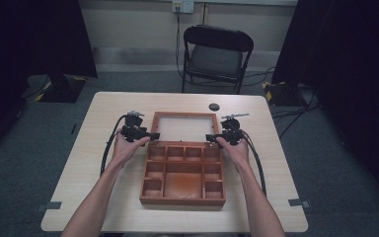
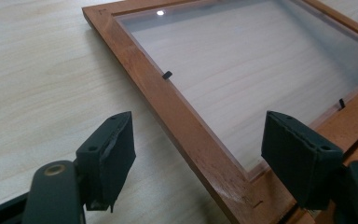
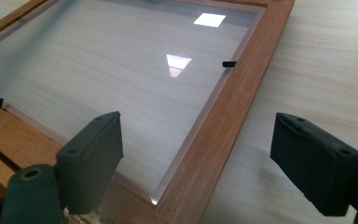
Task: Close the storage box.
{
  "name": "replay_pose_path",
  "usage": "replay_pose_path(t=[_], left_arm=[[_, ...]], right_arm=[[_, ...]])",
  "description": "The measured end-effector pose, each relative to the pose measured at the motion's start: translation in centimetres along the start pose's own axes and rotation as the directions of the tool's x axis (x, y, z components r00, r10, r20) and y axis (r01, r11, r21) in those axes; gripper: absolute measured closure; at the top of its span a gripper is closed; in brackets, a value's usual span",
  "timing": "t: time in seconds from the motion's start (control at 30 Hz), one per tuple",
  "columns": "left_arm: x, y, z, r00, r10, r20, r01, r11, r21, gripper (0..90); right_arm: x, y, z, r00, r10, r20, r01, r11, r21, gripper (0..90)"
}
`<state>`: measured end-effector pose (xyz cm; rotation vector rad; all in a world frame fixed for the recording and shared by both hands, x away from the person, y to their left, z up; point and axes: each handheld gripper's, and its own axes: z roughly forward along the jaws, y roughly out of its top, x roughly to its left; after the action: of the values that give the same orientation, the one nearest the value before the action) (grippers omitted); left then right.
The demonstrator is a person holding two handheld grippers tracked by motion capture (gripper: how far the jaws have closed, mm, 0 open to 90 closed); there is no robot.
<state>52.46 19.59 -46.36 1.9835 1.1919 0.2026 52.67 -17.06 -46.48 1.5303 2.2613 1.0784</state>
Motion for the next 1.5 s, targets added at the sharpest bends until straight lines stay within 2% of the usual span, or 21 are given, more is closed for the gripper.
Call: replay_pose_path(t=[0.07, 0.17, 0.3, 0.33, 0.37, 0.4, 0.43, 0.53, 0.63, 0.67, 0.7, 0.73, 0.83, 0.87, 0.9, 1.07, 1.13, 1.4, 1.43, 1.5], left_arm=[[0.1, -0.2, 0.3, 0.9996, -0.024, 0.015, 0.024, 0.9997, 0.003, 24.7], [0.2, -0.3, 0.4, 0.9991, -0.032, 0.026, 0.032, 0.9995, 0.003, 24.8], [0.3, -0.2, 0.5, 0.9983, -0.041, 0.041, 0.041, 0.9991, 0.01, 25.4], [0.1, -0.2, 0.7, 0.9969, -0.053, 0.057, 0.053, 0.9985, 0.013, 26.3], [0.1, -0.2, 0.7, 0.9969, -0.053, 0.057, 0.053, 0.9985, 0.013, 26.7], [-0.1, -0.1, 0.9, 0.9967, -0.041, 0.071, 0.039, 0.999, 0.023, 26.3], [-0.1, -0.1, 0.9, 0.9967, -0.041, 0.071, 0.039, 0.999, 0.023, 25.7], [-0.2, 0.0, 0.9, 0.997, -0.042, 0.065, 0.04, 0.9988, 0.029, 25.7], [-0.1, -0.1, 1.0, 0.9951, -0.058, 0.08, 0.056, 0.998, 0.029, 25.6], [0.2, -0.2, 1.1, 0.9927, -0.073, 0.096, 0.07, 0.9971, 0.028, 24.8], [0.2, -0.2, 1.1, 0.9927, -0.073, 0.096, 0.07, 0.9971, 0.028, 24.6], [0.5, -0.2, 1.2, 0.9902, -0.088, 0.108, 0.085, 0.996, 0.025, 24.4], [0.4, -0.2, 1.3, 0.9911, -0.085, 0.102, 0.083, 0.9962, 0.027, 24.0], [0.4, -0.1, 1.3, 0.9914, -0.085, 0.1, 0.082, 0.9962, 0.029, 23.6], [0.4, 0.0, 1.4, 0.9913, -0.084, 0.101, 0.081, 0.9961, 0.033, 23.4], [0.6, -0.1, 1.5, 0.9889, -0.097, 0.113, 0.094, 0.995, 0.034, 22.5], [0.7, -0.1, 1.6, 0.9875, -0.103, 0.119, 0.1, 0.9945, 0.031, 22.3], [0.7, -0.1, 1.6, 0.9883, -0.096, 0.118, 0.093, 0.9953, 0.028, 21.9], [0.7, -0.1, 1.5, 0.9889, -0.092, 0.117, 0.09, 0.9956, 0.027, 22.0], [0.8, -0.1, 1.5, 0.9882, -0.09, 0.124, 0.087, 0.9958, 0.028, 21.9]], right_arm=[[-0.1, 0.0, 0.1, 0.9999, 0.01, -0.004, -0.01, 1.0, 0.002, 14.1], [-0.2, 0.0, 0.1, 0.9998, 0.015, -0.013, -0.014, 1.0, 0.009, 14.1], [-0.5, 0.0, 0.4, 0.998, 0.047, -0.042, -0.046, 0.999, 0.014, 14.0], [-0.6, 0.1, 0.5, 0.9973, 0.054, -0.051, -0.053, 0.998, 0.014, 13.9], [-0.6, 0.1, 0.5, 0.9973, 0.054, -0.051, -0.053, 0.998, 0.014, 13.9], [-0.7, 0.2, 0.9, 0.9934, 0.079, -0.084, -0.077, 0.997, 0.025, 13.9], [-0.8, 0.3, 1.1, 0.9917, 0.091, -0.091, -0.088, 0.996, 0.03, 13.9], [-0.7, 0.5, 1.5, 0.9895, 0.102, -0.103, -0.098, 0.994, 0.043, 14.1], [-0.5, 0.8, 1.8, 0.9891, 0.102, -0.106, -0.097, 0.994, 0.053, 13.0], [-0.5, 0.8, 2.0, 0.9853, 0.125, -0.116, -0.119, 0.991, 0.055, 13.1], [-0.5, 0.8, 2.0, 0.9853, 0.125, -0.116, -0.119, 0.991, 0.055, 13.1], [-0.6, 0.7, 2.1, 0.9817, 0.14, -0.128, -0.134, 0.989, 0.057, 13.5], [-0.8, 0.7, 2.3, 0.977, 0.16, -0.14, -0.153, 0.986, 0.063, 13.5], [-0.8, 0.6, 2.5, 0.9691, 0.177, -0.172, -0.167, 0.983, 0.073, 12.9], [-0.7, 0.5, 2.6, 0.967, 0.184, -0.176, -0.174, 0.982, 0.071, 12.5], [-0.6, 0.6, 2.6, 0.9687, 0.185, -0.166, -0.177, 0.982, 0.061, 14.6], [-1.0, 0.5, 2.3, 0.964, 0.192, -0.184, -0.187, 0.981, 0.049, 18.7], [-1.4, 0.1, 2.0, 0.9595, 0.195, -0.203, -0.194, 0.981, 0.028, 23.5], [-1.6, 0.0, 1.9, 0.9559, 0.206, -0.209, -0.207, 0.978, 0.018, 25.8], [-1.7, -0.1, 1.8, 0.954, 0.208, -0.217, -0.209, 0.978, 0.015, 26.4]])
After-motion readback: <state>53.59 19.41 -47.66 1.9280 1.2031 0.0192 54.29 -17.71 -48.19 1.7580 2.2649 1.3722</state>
